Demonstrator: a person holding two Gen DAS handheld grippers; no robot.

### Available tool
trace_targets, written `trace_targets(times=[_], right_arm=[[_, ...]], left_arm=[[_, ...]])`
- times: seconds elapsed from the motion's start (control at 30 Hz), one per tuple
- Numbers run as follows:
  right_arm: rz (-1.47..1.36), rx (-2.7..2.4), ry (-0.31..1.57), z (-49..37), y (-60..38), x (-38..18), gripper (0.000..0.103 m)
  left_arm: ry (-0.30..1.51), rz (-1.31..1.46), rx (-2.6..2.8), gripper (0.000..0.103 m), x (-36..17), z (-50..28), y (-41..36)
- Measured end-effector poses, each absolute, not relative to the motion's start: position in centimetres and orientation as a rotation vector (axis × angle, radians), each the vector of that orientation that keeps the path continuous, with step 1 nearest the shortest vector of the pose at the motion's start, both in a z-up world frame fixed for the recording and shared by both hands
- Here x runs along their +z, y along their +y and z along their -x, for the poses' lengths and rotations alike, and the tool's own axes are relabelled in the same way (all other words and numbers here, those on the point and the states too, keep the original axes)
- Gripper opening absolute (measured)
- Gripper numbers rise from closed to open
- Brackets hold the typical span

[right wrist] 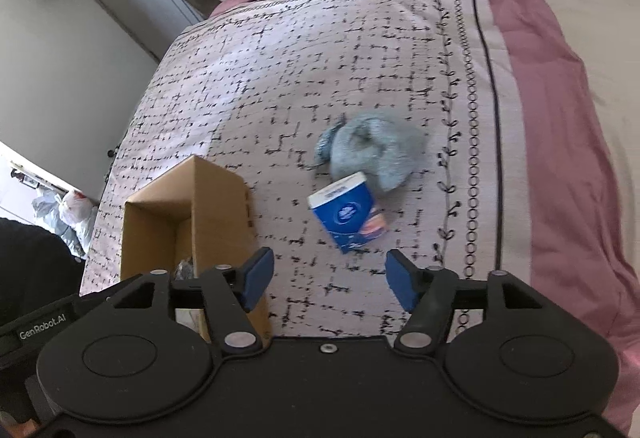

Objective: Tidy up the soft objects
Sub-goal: 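Lower both grippers onto the fluffy light-blue plush beside the tissue pack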

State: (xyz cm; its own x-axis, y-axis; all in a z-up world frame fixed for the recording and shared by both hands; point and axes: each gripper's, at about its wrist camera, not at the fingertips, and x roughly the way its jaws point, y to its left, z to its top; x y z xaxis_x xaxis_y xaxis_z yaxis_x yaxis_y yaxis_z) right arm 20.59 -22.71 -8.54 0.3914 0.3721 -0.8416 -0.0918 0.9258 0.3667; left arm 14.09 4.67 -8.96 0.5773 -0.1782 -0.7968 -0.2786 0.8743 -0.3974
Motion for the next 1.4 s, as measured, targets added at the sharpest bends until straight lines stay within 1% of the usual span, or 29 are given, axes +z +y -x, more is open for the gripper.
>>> trace_targets(times=[0.3,0.7,0.8,0.9,0.97,1.03,1.07,1.4], right_arm=[[-0.316,0.291,1.117,-21.2,-26.4,-8.8,0.064],[-0.362,0.294,1.117,-22.5,-29.6,-10.3,0.064],[-0.38,0.3,1.11,-23.0,-30.1,-10.8,0.062],[-0.4,0.305,1.109,-23.8,-30.5,-11.3,0.057],[-0.41,0.309,1.11,-24.2,-30.6,-11.6,0.056],[-0.415,0.314,1.112,-24.8,-30.6,-12.0,0.05],[-0.419,0.318,1.114,-25.1,-30.7,-12.2,0.049],[-0.463,0.317,1.146,-28.6,-30.4,-14.6,0.046]], left_arm=[[0.955,0.473,0.023,0.046,-8.3,-15.5,0.7],[0.978,0.44,-0.01,0.046,-9.0,-17.7,-3.4],[0.98,0.428,-0.014,0.046,-9.2,-18.6,-4.1],[0.983,0.422,-0.019,0.046,-9.4,-19.4,-4.7],[0.985,0.419,-0.023,0.046,-9.6,-20.1,-5.1],[0.986,0.417,-0.027,0.046,-9.9,-20.8,-5.5],[0.987,0.417,-0.029,0.046,-10.0,-21.1,-5.6],[1.014,0.43,-0.073,0.045,-12.0,-25.4,-6.9]])
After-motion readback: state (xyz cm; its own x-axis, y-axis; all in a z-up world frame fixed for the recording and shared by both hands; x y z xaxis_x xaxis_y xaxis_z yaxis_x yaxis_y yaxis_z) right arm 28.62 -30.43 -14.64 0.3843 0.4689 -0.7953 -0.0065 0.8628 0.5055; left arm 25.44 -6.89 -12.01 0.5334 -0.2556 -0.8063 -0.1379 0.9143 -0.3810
